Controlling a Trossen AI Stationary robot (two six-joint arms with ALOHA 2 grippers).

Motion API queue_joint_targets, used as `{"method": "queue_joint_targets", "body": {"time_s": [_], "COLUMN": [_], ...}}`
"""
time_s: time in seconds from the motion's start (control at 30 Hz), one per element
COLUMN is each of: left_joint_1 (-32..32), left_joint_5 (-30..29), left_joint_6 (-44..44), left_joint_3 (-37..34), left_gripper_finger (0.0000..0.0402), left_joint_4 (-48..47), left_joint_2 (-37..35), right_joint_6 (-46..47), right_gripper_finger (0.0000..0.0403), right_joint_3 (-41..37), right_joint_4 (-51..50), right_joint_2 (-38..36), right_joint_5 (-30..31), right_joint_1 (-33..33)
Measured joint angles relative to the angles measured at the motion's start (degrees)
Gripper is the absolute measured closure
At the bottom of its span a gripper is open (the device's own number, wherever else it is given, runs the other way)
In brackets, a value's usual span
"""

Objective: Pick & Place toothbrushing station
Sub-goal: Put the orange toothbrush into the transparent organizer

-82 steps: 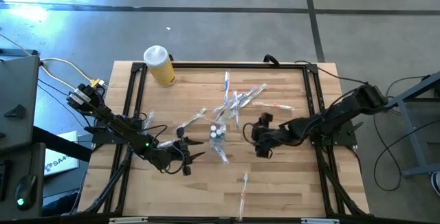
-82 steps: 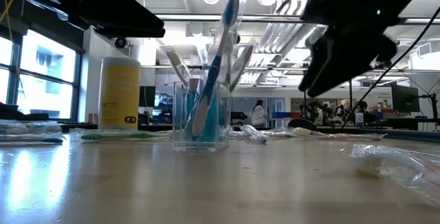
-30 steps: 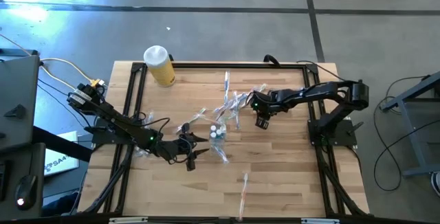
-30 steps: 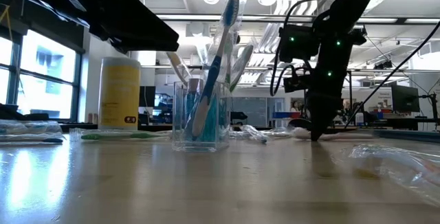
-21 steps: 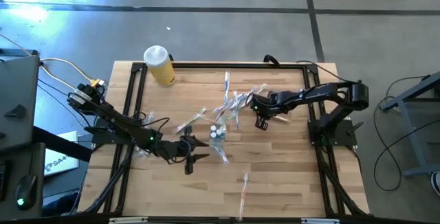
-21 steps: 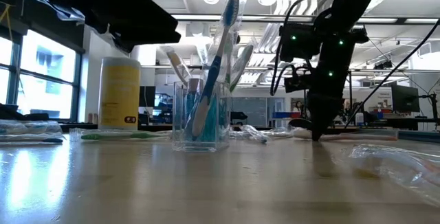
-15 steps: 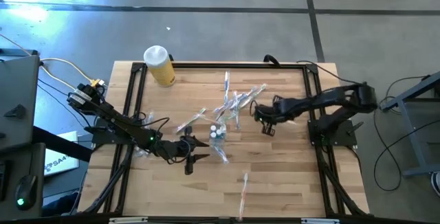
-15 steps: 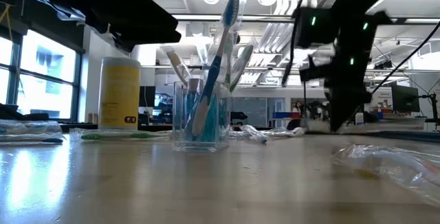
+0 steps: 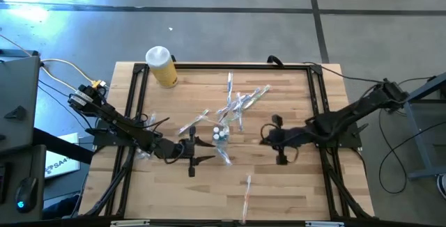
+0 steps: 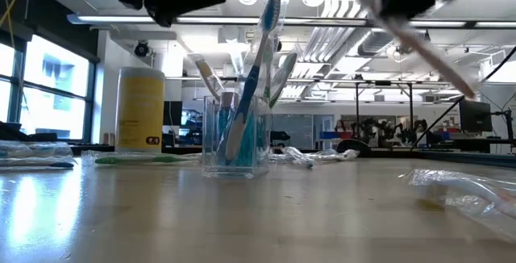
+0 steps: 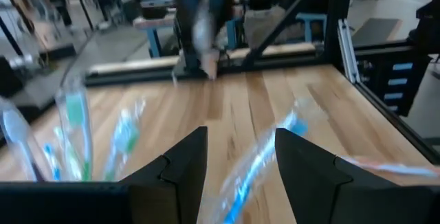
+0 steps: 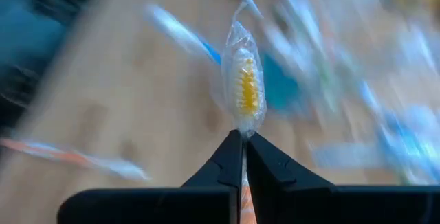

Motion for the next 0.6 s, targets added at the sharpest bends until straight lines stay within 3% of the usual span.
{"method": "queue_joint_targets", "body": {"time_s": [0.27,0.6], "left_joint_1": [0.0,0.0], "left_joint_5": [0.3,-2.5], "left_joint_6": [10.2,23.6], "left_joint_3": [3.3,19.3], "left_gripper_finger": [0.0236,0.0236], "left_joint_4": [7.6,7.7], "left_joint_2": [5.8,17.3], "right_joint_6": [-17.3,-21.5], "right_gripper_finger": [0.0399,0.0399], "right_joint_3": [0.1,0.1], "right_joint_4": [23.3,32.9], "right_joint_2": [0.0,4.0], "right_joint_5": [-7.8,-15.4], "right_joint_1": [4.7,3.2]}}
